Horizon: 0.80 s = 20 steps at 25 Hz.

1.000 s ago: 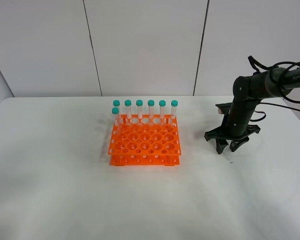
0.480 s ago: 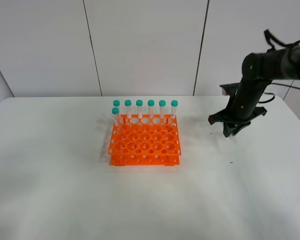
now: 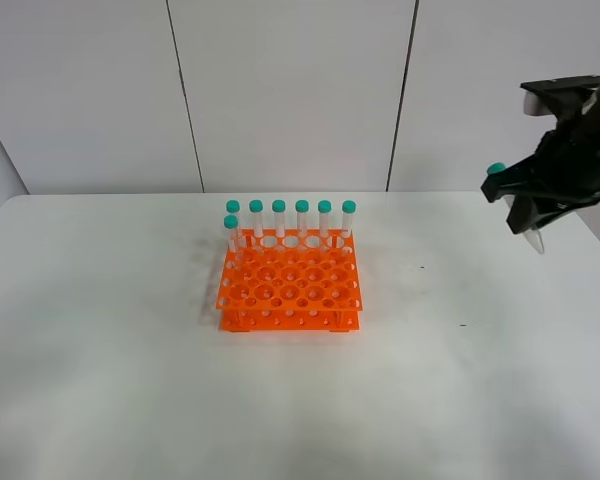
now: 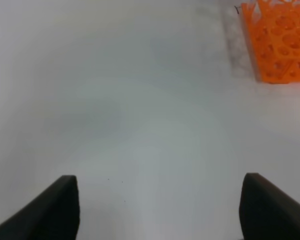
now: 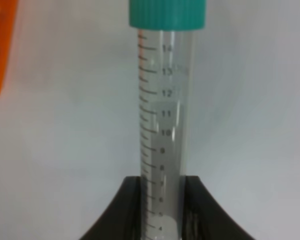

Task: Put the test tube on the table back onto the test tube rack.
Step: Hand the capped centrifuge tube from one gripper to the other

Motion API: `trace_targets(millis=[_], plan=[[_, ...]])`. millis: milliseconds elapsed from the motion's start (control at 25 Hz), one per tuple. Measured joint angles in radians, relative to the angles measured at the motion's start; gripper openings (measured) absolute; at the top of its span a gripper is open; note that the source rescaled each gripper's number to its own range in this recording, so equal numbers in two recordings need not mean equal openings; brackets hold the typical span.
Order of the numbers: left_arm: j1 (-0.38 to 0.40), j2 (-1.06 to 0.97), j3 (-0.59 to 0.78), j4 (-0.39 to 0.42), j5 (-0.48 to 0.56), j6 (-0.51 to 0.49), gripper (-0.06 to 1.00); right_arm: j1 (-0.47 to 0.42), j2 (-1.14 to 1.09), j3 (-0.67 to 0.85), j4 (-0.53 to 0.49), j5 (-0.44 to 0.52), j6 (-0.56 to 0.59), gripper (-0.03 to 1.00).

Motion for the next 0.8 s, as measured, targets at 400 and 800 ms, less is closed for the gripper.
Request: trace_targets(millis=[400, 800], plan=[[0.000, 0.000, 0.000, 0.000, 0.000, 0.000, 0.95, 0.042, -0.137, 0.228, 0.375, -0.147, -0.455, 0.01], [0.000, 0.000, 0.000, 0.000, 0.000, 0.000, 0.95, 0.316, -0.142, 0.382, 0.524, -0.401, -0.729, 0.01]])
